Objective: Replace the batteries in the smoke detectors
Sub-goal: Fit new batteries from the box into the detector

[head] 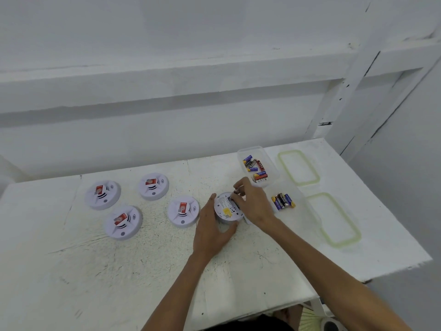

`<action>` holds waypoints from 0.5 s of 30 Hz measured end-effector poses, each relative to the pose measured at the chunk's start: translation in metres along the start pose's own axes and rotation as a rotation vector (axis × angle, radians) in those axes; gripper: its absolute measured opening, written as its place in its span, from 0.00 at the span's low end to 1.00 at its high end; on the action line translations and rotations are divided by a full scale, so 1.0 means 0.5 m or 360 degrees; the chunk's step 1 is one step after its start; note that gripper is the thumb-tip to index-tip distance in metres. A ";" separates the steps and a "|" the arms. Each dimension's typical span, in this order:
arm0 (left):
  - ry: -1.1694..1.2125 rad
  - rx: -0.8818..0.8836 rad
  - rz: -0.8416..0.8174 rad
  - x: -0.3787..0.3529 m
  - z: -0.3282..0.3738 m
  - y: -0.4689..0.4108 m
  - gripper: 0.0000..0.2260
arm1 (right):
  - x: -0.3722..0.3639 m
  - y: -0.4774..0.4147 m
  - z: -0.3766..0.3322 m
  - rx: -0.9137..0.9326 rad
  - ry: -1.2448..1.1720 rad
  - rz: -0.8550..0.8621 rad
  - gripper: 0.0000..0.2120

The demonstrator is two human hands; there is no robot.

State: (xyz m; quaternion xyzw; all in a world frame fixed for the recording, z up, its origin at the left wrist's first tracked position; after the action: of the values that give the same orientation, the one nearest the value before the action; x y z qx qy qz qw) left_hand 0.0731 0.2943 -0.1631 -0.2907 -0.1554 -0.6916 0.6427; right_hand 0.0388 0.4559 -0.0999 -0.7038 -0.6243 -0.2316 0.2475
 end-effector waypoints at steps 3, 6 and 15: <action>-0.0074 -0.0093 0.0007 0.009 0.013 0.006 0.39 | -0.007 0.030 0.008 -0.0032 -0.0038 0.0145 0.10; -0.0119 -0.0122 0.0051 0.014 0.017 0.009 0.36 | -0.014 0.044 0.017 -0.0062 -0.0194 0.0288 0.10; -0.0056 -0.0157 -0.0091 0.000 0.002 0.004 0.42 | -0.032 0.040 0.025 -0.0047 -0.0415 0.0345 0.07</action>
State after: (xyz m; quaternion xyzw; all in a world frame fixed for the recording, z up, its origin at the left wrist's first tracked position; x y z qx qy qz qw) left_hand 0.0752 0.2947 -0.1627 -0.3297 -0.1405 -0.7112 0.6048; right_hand 0.0569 0.4499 -0.1207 -0.7947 -0.5680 -0.1194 0.1776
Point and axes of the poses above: each hand's wrist, its own y-axis away from the middle knuckle, its own x-axis out of the back of the hand, z = x × y, the point moved 5 cm from there along -y, towards the middle knuckle, and after that the axes turned 6 degrees about -y, right-handed, at the moved point
